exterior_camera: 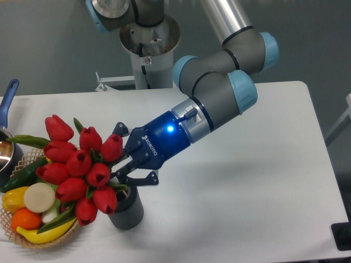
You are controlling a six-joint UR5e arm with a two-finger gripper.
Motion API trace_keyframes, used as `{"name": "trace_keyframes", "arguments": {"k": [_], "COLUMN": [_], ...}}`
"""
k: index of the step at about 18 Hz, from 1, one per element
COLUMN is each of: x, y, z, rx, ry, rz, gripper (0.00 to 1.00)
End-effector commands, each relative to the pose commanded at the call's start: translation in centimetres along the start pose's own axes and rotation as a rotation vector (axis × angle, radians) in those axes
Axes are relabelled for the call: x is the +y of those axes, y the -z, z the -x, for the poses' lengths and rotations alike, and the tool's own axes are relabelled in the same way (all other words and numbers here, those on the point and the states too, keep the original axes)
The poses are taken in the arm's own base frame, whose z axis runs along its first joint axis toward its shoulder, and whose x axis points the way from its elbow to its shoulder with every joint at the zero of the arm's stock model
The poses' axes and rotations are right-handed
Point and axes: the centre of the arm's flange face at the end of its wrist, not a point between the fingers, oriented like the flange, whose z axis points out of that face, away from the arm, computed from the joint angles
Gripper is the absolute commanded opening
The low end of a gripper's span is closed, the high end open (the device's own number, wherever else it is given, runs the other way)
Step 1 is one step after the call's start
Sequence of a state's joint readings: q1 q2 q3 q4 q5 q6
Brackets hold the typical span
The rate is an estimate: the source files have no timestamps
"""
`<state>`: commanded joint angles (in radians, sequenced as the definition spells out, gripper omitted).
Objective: Insert the flowers into the vase
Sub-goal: 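Lower the tulip stems into the black vase opening, then open the gripper to release the tulips in the vase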
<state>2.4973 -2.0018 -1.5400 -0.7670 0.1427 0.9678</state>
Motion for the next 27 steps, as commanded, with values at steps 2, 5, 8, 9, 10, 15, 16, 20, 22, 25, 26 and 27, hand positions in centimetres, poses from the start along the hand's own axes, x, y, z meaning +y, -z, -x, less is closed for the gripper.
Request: {"name": "trace_keyframes", "arguments": {"k": [2, 5, 8, 9, 10, 15, 16, 20, 22, 25, 26, 27], "x": [1.2, 2.1, 4.5, 5.3, 6.1, 9.6, 9.9, 10.9, 11.7, 12.9, 13.4, 13.6], "y": [0.0, 0.1, -0.4, -0.6, -0.7, -1.3, -1.3, -1.5, -1.6, -1.8, -1.9, -1.9], "z": [-0.2, -0.3, -0.7, -0.8, -1.0, -1.0, -0.9, -0.5, -0.3, 0.2, 0.3, 0.3], "rx": [0.002, 0.001, 0.009, 0.013, 0.017, 0.029, 0.029, 0.032, 0.035, 0.036, 0.036, 0.037], "ry": [-0.011, -0.009, -0.01, -0.018, -0.026, -0.05, -0.047, -0.04, -0.041, -0.028, -0.021, -0.027], "rz": [0.002, 0.003, 0.008, 0.01, 0.011, 0.015, 0.015, 0.017, 0.018, 0.023, 0.027, 0.027], "gripper": [0.0, 0.0, 0.0, 0.0, 0.0, 0.0, 0.0, 0.0, 0.0, 0.0, 0.0, 0.01]}}
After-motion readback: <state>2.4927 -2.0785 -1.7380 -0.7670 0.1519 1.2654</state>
